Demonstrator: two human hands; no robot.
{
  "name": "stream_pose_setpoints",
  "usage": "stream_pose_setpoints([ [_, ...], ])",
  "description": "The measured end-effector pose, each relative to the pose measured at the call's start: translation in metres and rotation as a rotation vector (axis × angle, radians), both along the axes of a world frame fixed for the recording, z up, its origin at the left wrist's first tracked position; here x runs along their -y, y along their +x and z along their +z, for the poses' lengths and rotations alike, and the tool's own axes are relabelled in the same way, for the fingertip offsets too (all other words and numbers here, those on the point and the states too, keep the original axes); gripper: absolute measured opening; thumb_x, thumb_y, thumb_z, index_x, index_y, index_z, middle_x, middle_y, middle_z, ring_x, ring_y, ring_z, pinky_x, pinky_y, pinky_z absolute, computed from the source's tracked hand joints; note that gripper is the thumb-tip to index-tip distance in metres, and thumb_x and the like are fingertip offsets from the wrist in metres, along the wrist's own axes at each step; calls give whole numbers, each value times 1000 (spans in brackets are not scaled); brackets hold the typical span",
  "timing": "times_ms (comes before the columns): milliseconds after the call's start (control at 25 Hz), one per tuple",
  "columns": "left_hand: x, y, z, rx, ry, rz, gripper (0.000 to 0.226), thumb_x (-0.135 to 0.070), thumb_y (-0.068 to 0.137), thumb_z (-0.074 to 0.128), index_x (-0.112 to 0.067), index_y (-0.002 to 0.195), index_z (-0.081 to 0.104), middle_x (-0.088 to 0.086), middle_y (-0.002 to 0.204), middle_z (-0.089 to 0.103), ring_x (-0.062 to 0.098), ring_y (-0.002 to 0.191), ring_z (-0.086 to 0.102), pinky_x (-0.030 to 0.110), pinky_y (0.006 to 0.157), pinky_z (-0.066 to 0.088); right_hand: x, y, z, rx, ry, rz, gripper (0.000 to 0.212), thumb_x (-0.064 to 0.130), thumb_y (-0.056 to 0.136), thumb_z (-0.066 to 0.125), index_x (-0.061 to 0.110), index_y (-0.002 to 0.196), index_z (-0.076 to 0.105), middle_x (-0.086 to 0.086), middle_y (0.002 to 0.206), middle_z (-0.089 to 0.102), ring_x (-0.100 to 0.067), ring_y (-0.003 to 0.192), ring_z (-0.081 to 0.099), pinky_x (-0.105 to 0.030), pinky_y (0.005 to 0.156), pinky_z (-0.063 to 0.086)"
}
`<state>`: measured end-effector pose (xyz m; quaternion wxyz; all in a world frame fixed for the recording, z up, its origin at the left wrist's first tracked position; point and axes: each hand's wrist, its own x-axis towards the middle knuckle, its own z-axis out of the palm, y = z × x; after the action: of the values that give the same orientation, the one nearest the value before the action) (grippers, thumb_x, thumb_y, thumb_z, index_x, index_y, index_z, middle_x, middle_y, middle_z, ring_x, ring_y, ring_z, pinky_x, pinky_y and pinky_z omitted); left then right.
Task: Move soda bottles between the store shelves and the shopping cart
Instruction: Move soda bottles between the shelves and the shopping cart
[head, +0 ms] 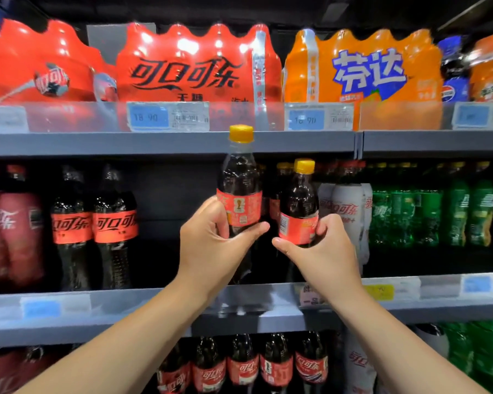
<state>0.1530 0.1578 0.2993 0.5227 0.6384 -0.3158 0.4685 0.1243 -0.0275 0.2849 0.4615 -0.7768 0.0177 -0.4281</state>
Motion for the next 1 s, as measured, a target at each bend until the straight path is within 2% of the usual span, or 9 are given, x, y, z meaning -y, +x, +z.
stream_pose_setpoints([
  [120,-1,7,-10,-93,116,-20,54,-29,64,93,-9,63,43,-11,62,47,2,58,45,15,56,38,3,10,5,-46,-12,2,65,53,56,93,25,83,41,11,76,59,-1,65,54,-23,54,35],
  [280,-4,20,-17,-234,177,-172,56,-20,67,92,-21,55,37,-5,72,69,5,76,70,17,69,52,10,19,11,-106,-29,70,63,54,56,93,23,93,54,8,80,68,-6,73,64,-26,60,46],
  [440,-8,35,-11,-337,165,-164,54,-13,67,92,-25,53,41,-17,57,61,-6,55,57,9,54,44,13,28,12,-104,-11,122,60,42,60,96,22,91,49,3,74,69,-12,65,63,-27,57,42],
  [520,-10,44,-9,-396,118,-157,53,-15,66,92,-24,54,41,-16,56,58,-5,53,52,12,52,42,14,33,12,-116,33,156,58,35,63,96,22,91,46,3,74,67,-11,63,60,-23,55,41],
  [760,-16,64,-9,-532,-71,-210,55,1,74,84,-23,54,39,-10,67,64,7,70,64,31,76,52,15,42,13,-172,109,215,56,32,67,94,21,94,46,2,86,70,-12,73,62,-20,58,42],
  [920,-17,65,-8,-581,-122,-188,53,3,74,84,-21,51,42,-5,70,65,12,78,67,32,82,56,13,43,15,-195,68,212,55,34,68,94,28,91,44,4,90,69,-10,77,63,-19,59,42],
  [1000,-18,63,-5,-625,-96,-150,47,-2,73,85,-21,52,47,1,73,63,17,77,64,31,83,53,14,41,16,-229,28,194,54,35,70,93,29,91,43,6,90,65,-7,75,60,-18,56,39],
])
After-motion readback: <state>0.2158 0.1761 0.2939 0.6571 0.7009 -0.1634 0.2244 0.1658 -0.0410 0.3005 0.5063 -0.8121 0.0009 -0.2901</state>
